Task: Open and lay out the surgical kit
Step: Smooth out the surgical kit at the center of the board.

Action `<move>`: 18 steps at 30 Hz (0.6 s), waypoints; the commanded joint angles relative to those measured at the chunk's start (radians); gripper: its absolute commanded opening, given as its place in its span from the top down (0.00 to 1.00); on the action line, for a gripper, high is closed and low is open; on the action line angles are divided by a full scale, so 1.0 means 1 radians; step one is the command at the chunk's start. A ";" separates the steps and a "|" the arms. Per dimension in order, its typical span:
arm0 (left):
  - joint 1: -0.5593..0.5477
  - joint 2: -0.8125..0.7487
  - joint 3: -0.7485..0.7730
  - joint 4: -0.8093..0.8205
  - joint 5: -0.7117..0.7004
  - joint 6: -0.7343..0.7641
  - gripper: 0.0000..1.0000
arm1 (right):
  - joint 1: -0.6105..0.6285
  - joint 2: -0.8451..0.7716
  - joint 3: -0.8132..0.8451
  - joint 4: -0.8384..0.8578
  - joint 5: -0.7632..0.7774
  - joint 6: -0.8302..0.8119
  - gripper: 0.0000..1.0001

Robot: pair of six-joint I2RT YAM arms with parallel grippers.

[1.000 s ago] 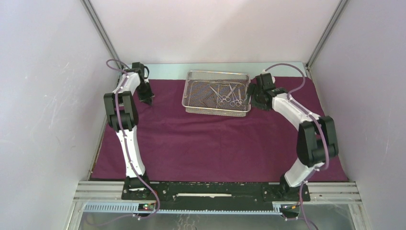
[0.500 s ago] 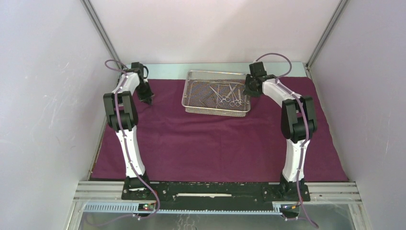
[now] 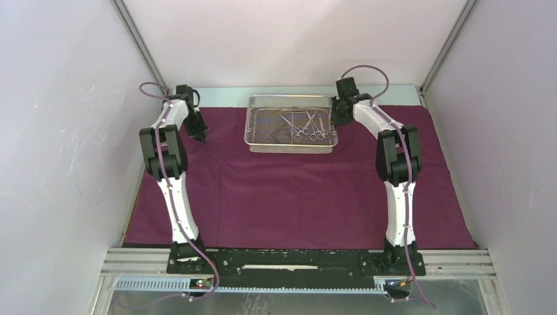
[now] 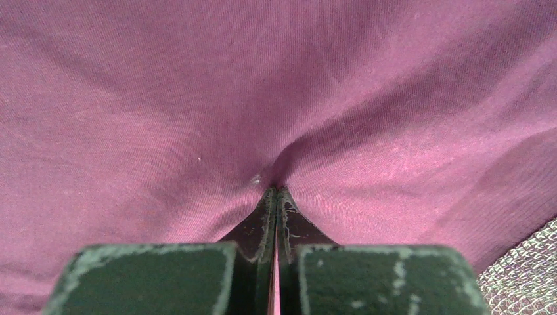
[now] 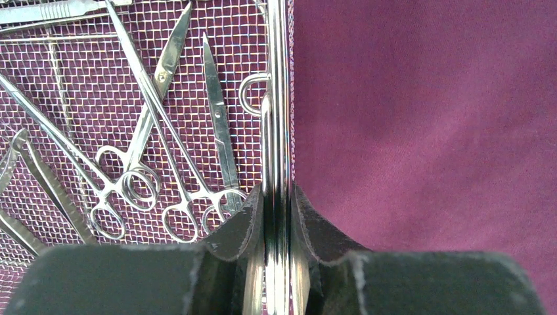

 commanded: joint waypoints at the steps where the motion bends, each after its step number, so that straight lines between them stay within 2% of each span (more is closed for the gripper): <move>1: 0.038 0.000 0.022 0.054 -0.085 -0.003 1.00 | -0.008 0.022 0.045 0.027 0.017 -0.004 0.94; 5: 0.042 -0.019 0.022 0.054 -0.129 -0.025 0.99 | -0.023 0.016 0.032 0.033 0.029 -0.017 1.00; 8: 0.062 -0.026 0.024 0.048 -0.176 -0.059 0.85 | -0.035 0.011 0.023 0.042 0.042 -0.032 1.00; 11: 0.089 -0.024 0.033 0.046 -0.172 -0.066 0.76 | -0.052 0.003 0.016 0.051 0.014 -0.038 1.00; 13: 0.091 -0.014 0.064 0.031 -0.176 -0.056 0.65 | -0.054 -0.002 0.017 0.056 0.003 -0.046 1.00; 18: 0.093 0.001 0.130 0.007 -0.175 -0.051 0.55 | -0.055 0.003 0.046 0.037 -0.009 -0.047 0.93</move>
